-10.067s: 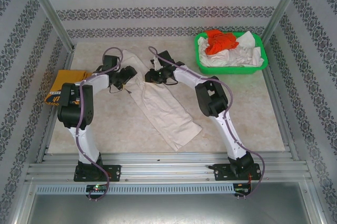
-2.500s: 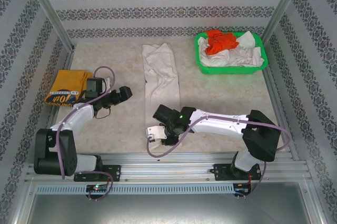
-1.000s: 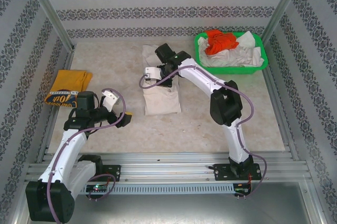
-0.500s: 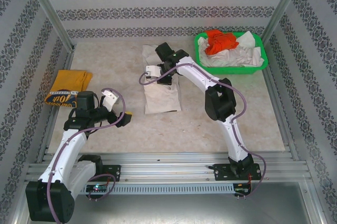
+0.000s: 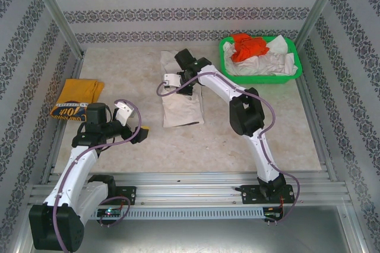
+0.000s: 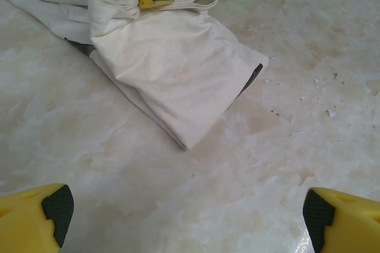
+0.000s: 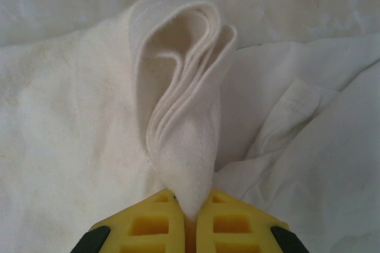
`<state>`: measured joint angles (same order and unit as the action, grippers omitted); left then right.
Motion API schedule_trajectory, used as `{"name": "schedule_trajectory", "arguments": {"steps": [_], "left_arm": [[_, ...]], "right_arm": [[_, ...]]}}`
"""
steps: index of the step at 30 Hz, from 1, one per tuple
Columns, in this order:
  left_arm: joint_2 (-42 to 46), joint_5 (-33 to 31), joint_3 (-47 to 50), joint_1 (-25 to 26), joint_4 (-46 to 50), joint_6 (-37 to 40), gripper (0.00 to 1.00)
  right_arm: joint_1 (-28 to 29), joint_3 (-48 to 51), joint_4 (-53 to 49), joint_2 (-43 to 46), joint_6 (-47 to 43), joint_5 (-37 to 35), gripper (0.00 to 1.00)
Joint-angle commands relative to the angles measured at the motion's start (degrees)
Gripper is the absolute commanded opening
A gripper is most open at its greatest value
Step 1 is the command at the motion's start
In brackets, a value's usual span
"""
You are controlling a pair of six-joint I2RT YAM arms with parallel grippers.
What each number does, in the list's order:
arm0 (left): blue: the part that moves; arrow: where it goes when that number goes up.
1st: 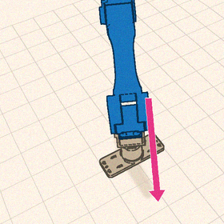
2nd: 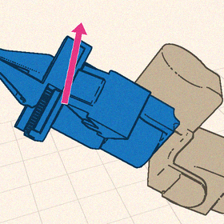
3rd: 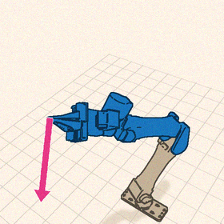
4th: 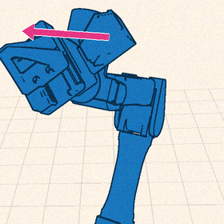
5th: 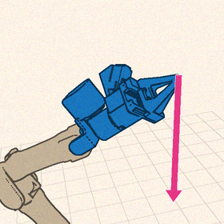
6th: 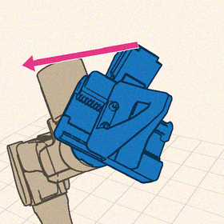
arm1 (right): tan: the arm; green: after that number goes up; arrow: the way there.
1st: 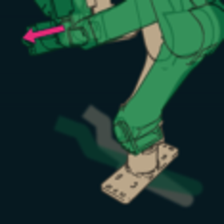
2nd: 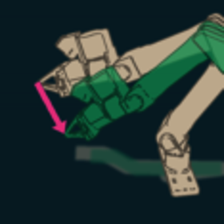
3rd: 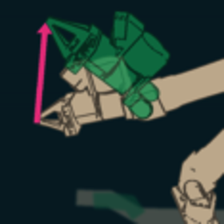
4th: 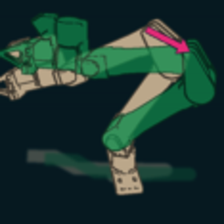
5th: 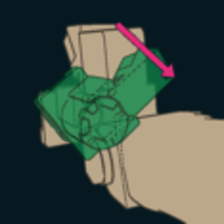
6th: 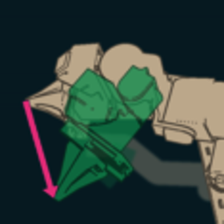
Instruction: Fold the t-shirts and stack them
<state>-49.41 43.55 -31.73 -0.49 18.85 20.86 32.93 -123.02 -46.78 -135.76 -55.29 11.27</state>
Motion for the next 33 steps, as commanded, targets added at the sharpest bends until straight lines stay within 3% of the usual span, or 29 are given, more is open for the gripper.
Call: {"name": "schedule_trajectory", "arguments": {"steps": [1, 10, 12, 16, 18, 26, 33], "left_arm": [[0.53, 1.98, -0.18, -0.64, -1.12, -0.54, 1.0], [0.36, 2.09, -0.22, -0.56, -1.27, -0.87, 1.0], [0.36, 2.4, -0.26, -0.57, -1.36, -0.91, 1.0], [0.38, 2.86, -0.56, -0.6, -1.57, -1.66, 1.0], [0.5, 2.98, -0.48, -0.56, -2.58, -2.91, 1.0], [-0.7, 3.66, -1.31, -0.48, -1.02, -0.59, 1.0], [-0.55, 4.83, -0.59, -0.48, -2.28, -0.46, 1.0]], "right_arm": [[-1.02, -0.65, 1.41, -1.87, 0.79, -1.73, 0.0], [-1.37, 0.46, 1.42, -1.31, 1.0, -3.33, 0.01], [-1.38, 1.1, 2.55, -0.96, 1.21, -3.94, 0.15], [-1.44, 4.38, 9.03, 1.95, 3.72, -4.81, 0.63], [-1.46, 8.42, 14.38, 5.04, 5.55, -4.59, 0.76], [-0.47, 28.59, 26.54, 18.79, 7.67, -2.7, 0.79], [4.37, 42.08, 21.18, 27.42, 6.76, 2.54, 0.74]]}}
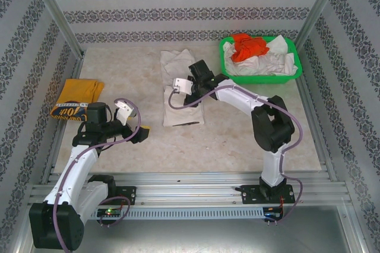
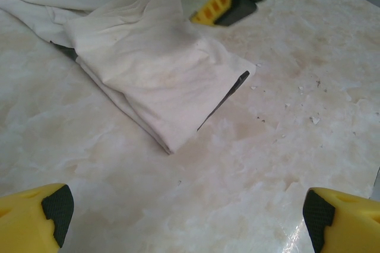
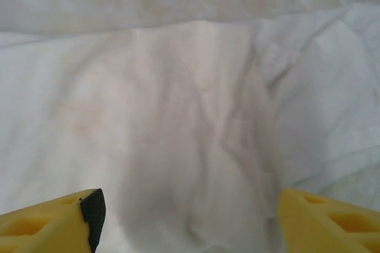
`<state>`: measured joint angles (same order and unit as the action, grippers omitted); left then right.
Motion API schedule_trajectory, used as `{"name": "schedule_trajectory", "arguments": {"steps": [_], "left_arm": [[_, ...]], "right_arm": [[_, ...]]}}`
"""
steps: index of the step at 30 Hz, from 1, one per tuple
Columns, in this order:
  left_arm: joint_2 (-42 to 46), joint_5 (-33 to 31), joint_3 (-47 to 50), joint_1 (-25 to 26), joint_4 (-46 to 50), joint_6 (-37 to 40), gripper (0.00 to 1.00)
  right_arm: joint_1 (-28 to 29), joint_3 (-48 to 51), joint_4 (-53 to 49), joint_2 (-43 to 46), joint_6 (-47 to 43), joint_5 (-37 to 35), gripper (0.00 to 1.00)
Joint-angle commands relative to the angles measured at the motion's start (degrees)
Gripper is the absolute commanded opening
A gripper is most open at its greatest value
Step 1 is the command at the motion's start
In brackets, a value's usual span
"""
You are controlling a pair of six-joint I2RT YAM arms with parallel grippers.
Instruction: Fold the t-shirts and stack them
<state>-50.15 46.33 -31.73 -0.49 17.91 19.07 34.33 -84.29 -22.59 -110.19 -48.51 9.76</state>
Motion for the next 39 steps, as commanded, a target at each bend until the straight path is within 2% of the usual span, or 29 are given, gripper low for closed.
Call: {"name": "schedule_trajectory", "arguments": {"steps": [1, 6, 19, 22, 25, 28, 30, 33, 37, 39], "left_arm": [[0.15, 2.12, -0.48, -0.52, -1.6, 1.41, 1.0], [-0.12, 2.06, 0.52, -0.48, -2.54, 1.49, 1.0], [0.18, 1.58, 1.17, -0.54, -2.76, 0.61, 1.0], [0.4, 1.38, 1.32, -0.48, -3.05, 0.48, 1.0], [0.4, 1.19, 1.35, -0.48, -3.09, 0.33, 1.0], [0.3, 1.06, 1.4, -0.48, -3.34, -0.08, 1.0], [-0.34, -2.24, 0.9, -0.48, -3.02, -4.18, 1.0], [-4.74, -12.23, -4.53, -0.48, 4.26, -10.06, 1.0], [-9.97, -23.9, -10.54, -0.09, 8.46, -28.68, 1.0], [-12.98, -25.71, -13.35, 0.91, 10.33, -33.78, 1.0]], "right_arm": [[3.84, 3.92, -4.57, 1.93, -0.17, 4.25, 0.72], [6.99, 5.78, -8.18, 0.24, 0.08, 4.12, 0.66], [6.3, 2.16, -9.99, -8.58, -1.63, 1.81, 0.57], [6.34, 1.29, -10.67, -9.33, -1.64, 0.68, 0.44], [6.48, 1.71, -11.0, -9.34, -2.18, -0.95, 0.25], [6.82, 2.93, -11.57, -8.13, -2.93, -0.56, 0.13], [7.22, 4.22, -12.08, -6.58, -3.2, 0.86, 0.08], [7.5, 5.5, -14.23, -3.77, -2.39, 2.76, 0.0], [8.16, 8.32, -15.89, 0.83, -0.6, 4.01, 0.0], [8.75, 9.67, -16.58, 3.06, 0.46, 4.55, 0.0]]}}
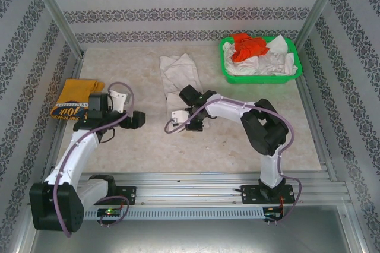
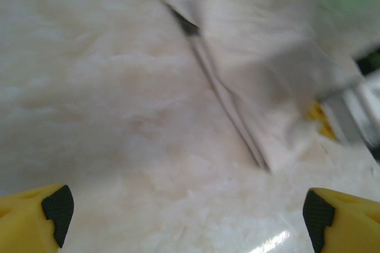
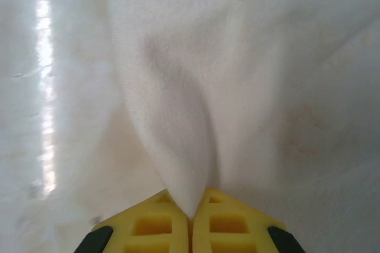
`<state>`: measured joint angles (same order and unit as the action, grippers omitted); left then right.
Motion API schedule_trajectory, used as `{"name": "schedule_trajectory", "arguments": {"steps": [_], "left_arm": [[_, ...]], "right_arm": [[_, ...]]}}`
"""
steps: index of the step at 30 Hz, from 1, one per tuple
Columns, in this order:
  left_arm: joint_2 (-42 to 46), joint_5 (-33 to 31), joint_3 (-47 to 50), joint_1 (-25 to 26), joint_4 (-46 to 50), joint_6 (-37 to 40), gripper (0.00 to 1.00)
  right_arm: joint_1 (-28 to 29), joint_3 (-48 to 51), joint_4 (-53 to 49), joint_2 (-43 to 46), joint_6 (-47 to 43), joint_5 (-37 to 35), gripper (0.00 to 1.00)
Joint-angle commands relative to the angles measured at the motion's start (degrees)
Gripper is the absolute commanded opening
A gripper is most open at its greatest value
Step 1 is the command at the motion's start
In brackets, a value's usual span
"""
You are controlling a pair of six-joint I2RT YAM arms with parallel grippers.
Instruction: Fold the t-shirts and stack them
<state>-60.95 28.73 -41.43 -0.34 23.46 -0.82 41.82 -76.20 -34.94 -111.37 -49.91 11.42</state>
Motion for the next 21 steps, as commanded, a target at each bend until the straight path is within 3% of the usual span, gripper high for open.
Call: {"name": "schedule_trajectory", "arguments": {"steps": [1, 5, 10, 15, 21], "left_arm": [[-3.84, -8.75, -5.02, 1.85, 5.53, -15.44, 1.0], [-9.23, -10.31, -6.94, 5.37, 2.51, -23.56, 1.0], [-16.18, -4.92, -3.88, 7.58, -15.52, -36.56, 0.98], [-27.14, -0.95, -9.56, 10.45, -21.21, -36.04, 0.92], [-38.97, -1.84, -18.01, 13.62, -23.76, -37.01, 0.74]], "right_arm": [[1.68, 2.24, -4.54, 5.38, 2.34, 3.14, 0.0], [3.03, 4.79, -4.9, 9.43, 4.84, 3.21, 0.0], [3.89, 7.5, -6.53, 14.29, 6.76, 3.51, 0.0], [4.13, 8.18, -9.3, 18.91, 6.51, 4.33, 0.0], [4.0, 7.84, -9.58, 21.96, 5.97, 3.57, 0.0]]}}
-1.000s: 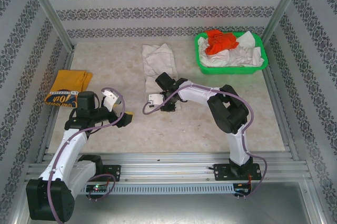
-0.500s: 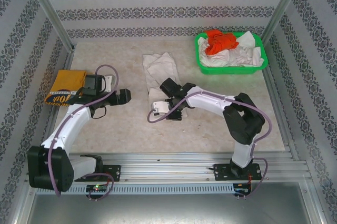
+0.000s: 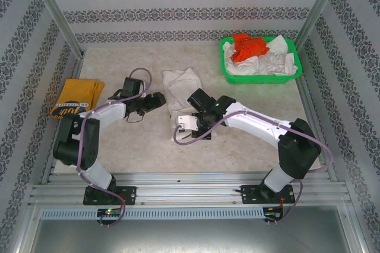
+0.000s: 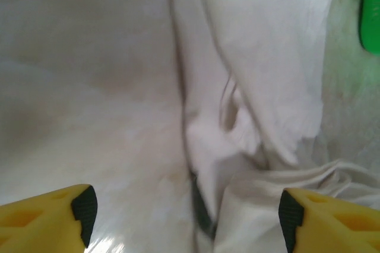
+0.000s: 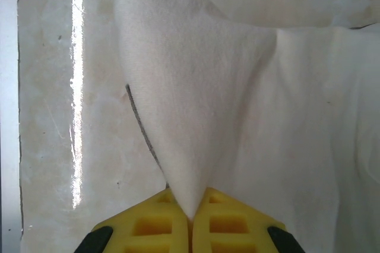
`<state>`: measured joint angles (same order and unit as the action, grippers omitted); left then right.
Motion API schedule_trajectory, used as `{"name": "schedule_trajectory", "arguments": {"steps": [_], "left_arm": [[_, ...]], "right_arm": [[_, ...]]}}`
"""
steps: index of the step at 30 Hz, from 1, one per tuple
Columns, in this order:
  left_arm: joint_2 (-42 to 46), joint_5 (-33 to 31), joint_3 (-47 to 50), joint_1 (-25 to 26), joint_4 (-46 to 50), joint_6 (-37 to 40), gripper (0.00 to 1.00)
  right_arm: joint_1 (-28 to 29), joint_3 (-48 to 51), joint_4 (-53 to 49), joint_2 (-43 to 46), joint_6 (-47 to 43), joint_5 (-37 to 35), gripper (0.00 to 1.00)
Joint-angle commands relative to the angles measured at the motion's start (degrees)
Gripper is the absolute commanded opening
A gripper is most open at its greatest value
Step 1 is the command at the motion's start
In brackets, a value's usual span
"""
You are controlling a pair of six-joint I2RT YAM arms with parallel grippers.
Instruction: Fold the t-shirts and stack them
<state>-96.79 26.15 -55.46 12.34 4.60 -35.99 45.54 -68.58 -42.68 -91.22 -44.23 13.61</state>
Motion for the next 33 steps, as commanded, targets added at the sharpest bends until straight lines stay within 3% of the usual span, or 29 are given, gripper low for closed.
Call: {"name": "schedule_trajectory", "arguments": {"steps": [1, 6, 9, 12, 23, 33], "left_arm": [[-5.04, 0.62, -5.53, 1.15, -5.7, -2.17, 0.69], [-13.02, -0.29, -12.66, 1.46, -5.1, -3.96, 0.52], [-15.78, -3.11, -15.34, 1.61, -2.41, -4.7, 0.47], [-18.29, -1.52, -16.3, 1.62, -4.11, -6.56, 0.4], [-22.9, -2.17, -19.06, 2.23, -2.62, -5.59, 0.34], [-24.23, 0.75, -18.13, 3.65, -4.22, -6.74, 0.0]], "right_arm": [[0.25, 0.11, -1.78, 1.85, 0.16, 1.34, 0.0], [-0.05, -1.62, -2.85, 1.2, -0.31, 0.72, 0.0], [-0.43, -1.74, -2.6, 1.21, -0.07, 0.82, 0.0], [-0.81, -1.57, -2.64, 1.13, 0.11, 0.78, 0.0], [-2.23, -2.37, -2.91, 0.78, 0.98, 1.85, 0.0], [-2.03, -3.19, -3.17, 3.36, 1.06, 4.4, 0.0]]}}
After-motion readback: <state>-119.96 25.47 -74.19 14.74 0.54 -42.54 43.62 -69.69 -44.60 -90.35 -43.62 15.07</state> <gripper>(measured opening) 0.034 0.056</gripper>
